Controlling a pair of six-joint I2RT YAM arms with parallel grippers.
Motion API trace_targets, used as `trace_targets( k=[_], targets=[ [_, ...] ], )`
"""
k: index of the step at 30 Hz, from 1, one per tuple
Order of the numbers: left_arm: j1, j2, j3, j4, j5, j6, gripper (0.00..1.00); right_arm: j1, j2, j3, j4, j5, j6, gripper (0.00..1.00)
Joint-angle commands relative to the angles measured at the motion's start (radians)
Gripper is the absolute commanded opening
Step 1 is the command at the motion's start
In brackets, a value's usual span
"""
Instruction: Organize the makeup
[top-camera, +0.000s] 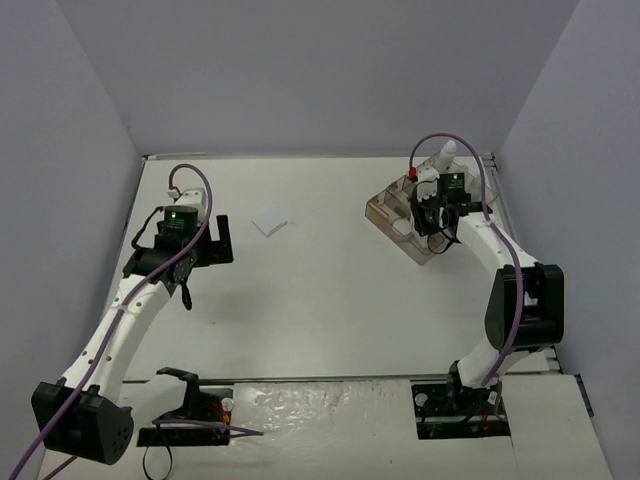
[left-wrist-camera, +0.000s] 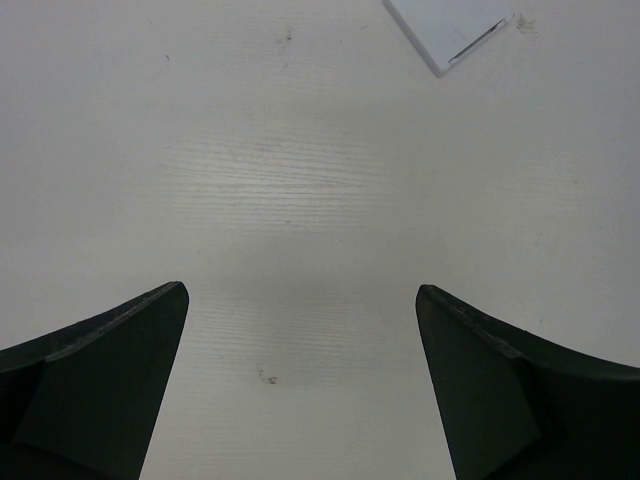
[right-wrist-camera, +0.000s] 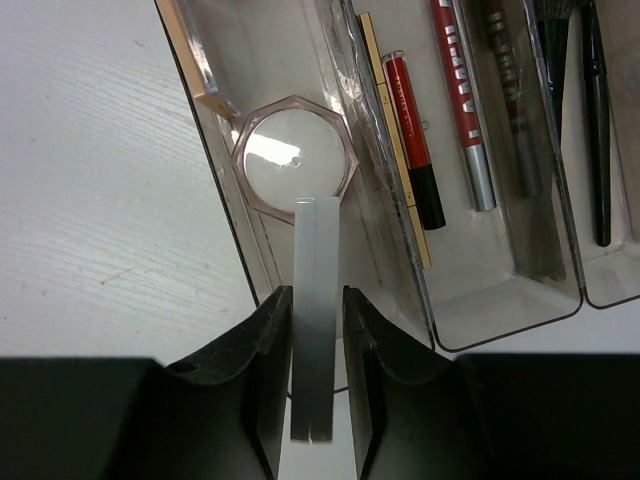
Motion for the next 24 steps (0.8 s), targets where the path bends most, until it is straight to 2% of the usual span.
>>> trace_targets(
  k=[1,8,15,21,24],
  targets=[
    [0.004,-0.014,0.018,0.045,-0.003,-0.013,0.97,0.002,-0.041,0.011,0.026,-0.015,0.014,0.36],
    [0.006,0.032,0.021,0.056,0.030,-0.058,0.97,0.006,-0.170,-0.010,0.031,-0.007,0.099,0.61],
    [-0.002,0.156,0.062,0.110,0.053,-0.243,0.97,0.006,-0.396,-0.072,0.080,0.024,0.226,0.74],
    [-0.068,0.334,0.152,0.187,-0.058,-0.422,0.97,0.005,-0.549,-0.144,0.161,-0.021,0.317,0.90],
    [-0.122,0.463,0.255,0.205,-0.145,-0.505,0.97,0.005,-0.586,-0.181,0.196,-0.052,0.349,0.95]
  ],
)
